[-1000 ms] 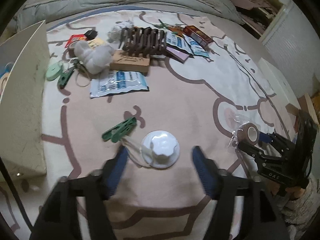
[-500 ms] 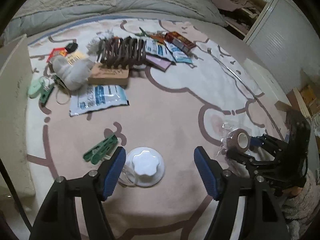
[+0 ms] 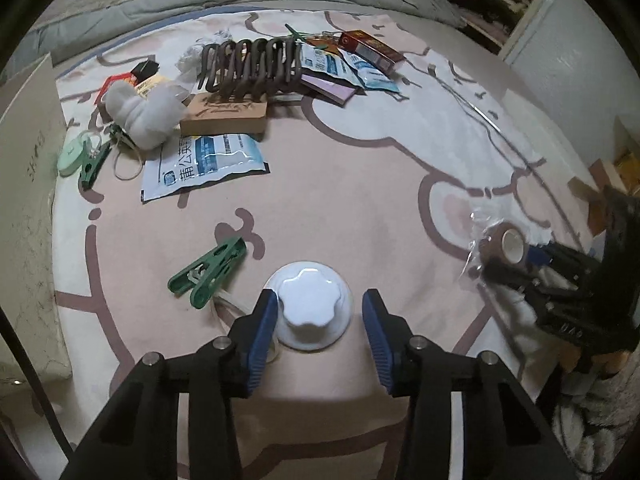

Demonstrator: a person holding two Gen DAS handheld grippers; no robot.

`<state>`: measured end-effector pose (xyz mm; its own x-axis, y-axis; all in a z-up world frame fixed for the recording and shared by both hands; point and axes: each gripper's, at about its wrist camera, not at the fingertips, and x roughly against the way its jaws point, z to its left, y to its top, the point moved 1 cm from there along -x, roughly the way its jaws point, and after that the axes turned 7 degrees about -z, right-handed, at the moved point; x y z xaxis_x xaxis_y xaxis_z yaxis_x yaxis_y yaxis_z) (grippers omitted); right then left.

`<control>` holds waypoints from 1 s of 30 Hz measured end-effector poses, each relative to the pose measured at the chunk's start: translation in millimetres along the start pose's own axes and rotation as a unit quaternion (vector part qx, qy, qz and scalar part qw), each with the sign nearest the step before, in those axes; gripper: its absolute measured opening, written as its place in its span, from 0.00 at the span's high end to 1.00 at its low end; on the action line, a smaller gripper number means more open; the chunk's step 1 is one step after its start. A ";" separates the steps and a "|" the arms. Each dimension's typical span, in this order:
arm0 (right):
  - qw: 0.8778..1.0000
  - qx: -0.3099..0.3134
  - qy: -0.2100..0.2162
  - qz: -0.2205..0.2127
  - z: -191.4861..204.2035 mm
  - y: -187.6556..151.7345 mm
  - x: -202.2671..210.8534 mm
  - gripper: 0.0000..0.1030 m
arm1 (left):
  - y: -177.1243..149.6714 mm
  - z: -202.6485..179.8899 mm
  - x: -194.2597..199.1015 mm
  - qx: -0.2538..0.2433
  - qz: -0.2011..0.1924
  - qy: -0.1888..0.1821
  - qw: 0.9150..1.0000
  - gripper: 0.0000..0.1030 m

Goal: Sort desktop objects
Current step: 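Carry the white cap and tape roll in both tools to the white box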

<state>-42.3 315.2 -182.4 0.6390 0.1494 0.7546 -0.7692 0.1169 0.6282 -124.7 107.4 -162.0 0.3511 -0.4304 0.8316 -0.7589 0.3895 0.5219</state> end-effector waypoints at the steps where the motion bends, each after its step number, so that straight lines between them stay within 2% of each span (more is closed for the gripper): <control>1: 1.000 0.000 0.001 0.000 0.3 0.5 0.5 0.51 | 0.0 -0.6 0.9 -0.003 -0.002 0.003 1.000 0.64; 3: 1.000 0.001 0.001 -0.002 1.4 1.3 1.5 0.51 | 2.0 1.5 1.8 0.000 -0.003 0.003 1.000 0.70; 6: 1.000 0.003 0.001 -0.005 2.9 2.6 3.3 0.51 | 4.1 5.2 4.1 0.012 -0.006 -0.007 1.000 0.70; 15: 1.000 0.001 -0.007 -0.019 3.3 11.3 15.9 0.51 | 17.4 -6.4 26.0 0.007 -0.043 -0.027 0.999 0.70; 30: 0.997 0.032 0.002 -0.076 28.7 53.8 35.9 0.51 | 37.0 -6.1 63.8 0.006 -0.097 -0.008 0.995 0.70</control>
<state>-60.6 298.6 -116.1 0.7476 0.1390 0.6494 -0.6619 0.0754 0.7458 -127.1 99.3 -88.4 0.4828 -0.5089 0.7127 -0.6844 0.2885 0.6697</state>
